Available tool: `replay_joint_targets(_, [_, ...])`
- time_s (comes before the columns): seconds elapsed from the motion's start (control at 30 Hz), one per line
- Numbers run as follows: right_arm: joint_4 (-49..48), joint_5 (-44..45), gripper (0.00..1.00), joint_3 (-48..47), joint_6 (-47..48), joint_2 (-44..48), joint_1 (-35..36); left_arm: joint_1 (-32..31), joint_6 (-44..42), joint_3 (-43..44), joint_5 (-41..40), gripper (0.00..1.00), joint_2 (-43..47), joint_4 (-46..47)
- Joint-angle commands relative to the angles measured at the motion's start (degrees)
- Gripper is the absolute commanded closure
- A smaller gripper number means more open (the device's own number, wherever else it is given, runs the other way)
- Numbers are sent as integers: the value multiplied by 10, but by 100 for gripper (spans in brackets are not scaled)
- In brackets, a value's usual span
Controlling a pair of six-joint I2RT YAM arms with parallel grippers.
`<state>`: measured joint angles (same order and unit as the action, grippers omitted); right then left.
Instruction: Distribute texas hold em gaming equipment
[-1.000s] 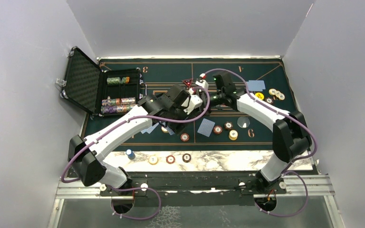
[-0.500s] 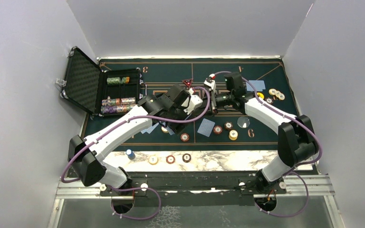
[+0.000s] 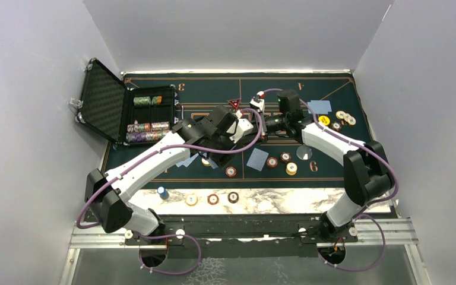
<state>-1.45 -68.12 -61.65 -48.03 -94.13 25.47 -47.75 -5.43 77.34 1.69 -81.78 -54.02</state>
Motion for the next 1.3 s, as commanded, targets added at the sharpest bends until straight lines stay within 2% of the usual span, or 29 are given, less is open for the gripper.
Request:
replay_joint_targets(0.0, [-50, -22, 66, 13, -27, -11, 8, -1, -5, 11, 9, 100, 3, 20])
replay_joint_targets(0.27, [-88, -16, 77, 33, -61, -18, 11, -1, -2, 10, 9, 100, 4, 19])
replay_joint_targets(0.37, [-111, -21, 91, 40, -74, -17, 10, -1, -2, 8, 7, 100, 3, 19])
replay_joint_targets(0.43, [-79, -19, 98, 31, -57, -8, -3, -1, -1, 7, 1, 100, 3, 19])
replay_joint_targets(0.57, [-11, -23, 99, 20, -12, 31, -66, -1, 5, -7, -4, 100, 4, 20])
replay_joint_targets(0.67, [105, -43, 99, -19, 88, 50, -119, -1, 9, -18, -6, 100, 8, 25])
replay_joint_targets(0.77, [278, -13, 99, -67, 255, 58, -167, -1, 12, -18, -19, 100, 8, 24])
replay_joint_targets(0.8, [359, 47, 99, -93, 334, 59, -173, -1, 16, -17, -25, 100, 8, 22])
replay_joint_targets(0.87, [494, 229, 99, -124, 479, 57, -170, -1, 31, -13, -33, 100, 8, 15])
replay_joint_targets(0.93, [539, 273, 99, -106, 559, 53, -168, -1, 42, -12, -40, 100, 10, 10])
replay_joint_targets(1.03, [547, 236, 99, -74, 605, 55, -132, -1, 49, -16, -40, 100, 19, 8])
replay_joint_targets(1.13, [554, 250, 99, -51, 626, 25, -67, -1, 44, -20, -35, 100, 25, 9])
replay_joint_targets(1.27, [552, 286, 99, -83, 641, -42, -58, -1, 38, -27, -32, 100, 26, 12])
